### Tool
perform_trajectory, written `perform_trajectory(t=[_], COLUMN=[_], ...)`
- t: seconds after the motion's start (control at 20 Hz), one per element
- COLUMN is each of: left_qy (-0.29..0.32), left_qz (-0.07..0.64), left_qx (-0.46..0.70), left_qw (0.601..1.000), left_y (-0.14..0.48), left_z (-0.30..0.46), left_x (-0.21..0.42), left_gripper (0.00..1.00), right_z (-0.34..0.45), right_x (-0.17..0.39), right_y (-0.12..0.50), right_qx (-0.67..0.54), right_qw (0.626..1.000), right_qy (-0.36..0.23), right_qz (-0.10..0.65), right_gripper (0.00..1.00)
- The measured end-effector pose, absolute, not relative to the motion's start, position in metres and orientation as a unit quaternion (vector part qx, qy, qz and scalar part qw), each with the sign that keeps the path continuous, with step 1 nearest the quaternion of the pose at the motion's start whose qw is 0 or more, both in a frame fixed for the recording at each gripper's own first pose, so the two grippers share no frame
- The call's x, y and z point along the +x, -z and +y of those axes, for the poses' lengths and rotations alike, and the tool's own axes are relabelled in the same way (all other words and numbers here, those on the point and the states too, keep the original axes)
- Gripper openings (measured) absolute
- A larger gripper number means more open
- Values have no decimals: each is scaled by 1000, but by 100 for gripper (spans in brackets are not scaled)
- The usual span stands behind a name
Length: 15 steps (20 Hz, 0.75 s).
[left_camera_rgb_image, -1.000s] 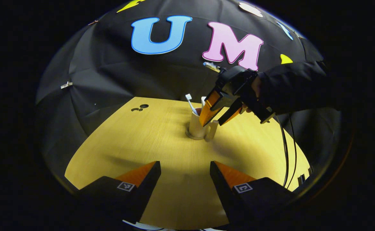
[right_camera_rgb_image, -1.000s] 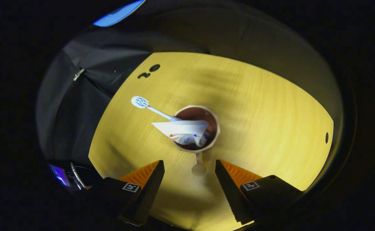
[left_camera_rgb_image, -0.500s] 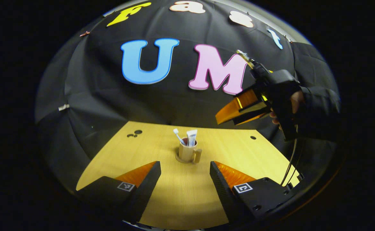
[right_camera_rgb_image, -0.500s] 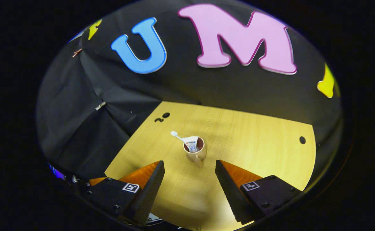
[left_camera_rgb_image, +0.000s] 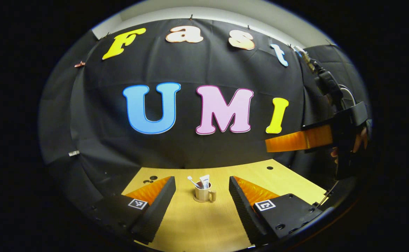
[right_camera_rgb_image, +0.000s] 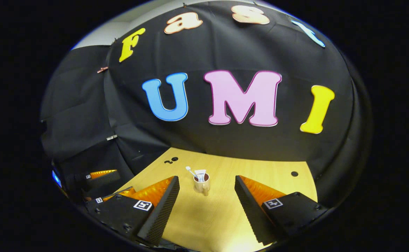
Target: Put the toothbrush and toothpaste on the desktop into the cup, then pick up the cup and place it on the coaster on the desktop.
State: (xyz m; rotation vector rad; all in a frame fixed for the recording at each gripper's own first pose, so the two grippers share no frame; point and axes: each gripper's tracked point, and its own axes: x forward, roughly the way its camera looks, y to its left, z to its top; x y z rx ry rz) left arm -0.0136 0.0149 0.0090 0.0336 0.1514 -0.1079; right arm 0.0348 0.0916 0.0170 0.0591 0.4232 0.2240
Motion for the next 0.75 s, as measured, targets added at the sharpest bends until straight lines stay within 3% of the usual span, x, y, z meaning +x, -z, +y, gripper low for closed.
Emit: perform_trajectory(t=[0.3, 0.75], left_qy=[68, 68], left_qz=[31, 16], left_qx=[0, -5], left_qw=[997, 998], left_y=[-36, -37], left_z=[7, 8], left_x=[-48, -75], left_gripper=[95, 95], right_z=[63, 69], right_x=[-15, -68], right_y=[-42, -30], right_qx=[19, 14], right_qw=[991, 995], right_qy=[-57, -45], right_qz=[119, 91], right_gripper=[98, 98])
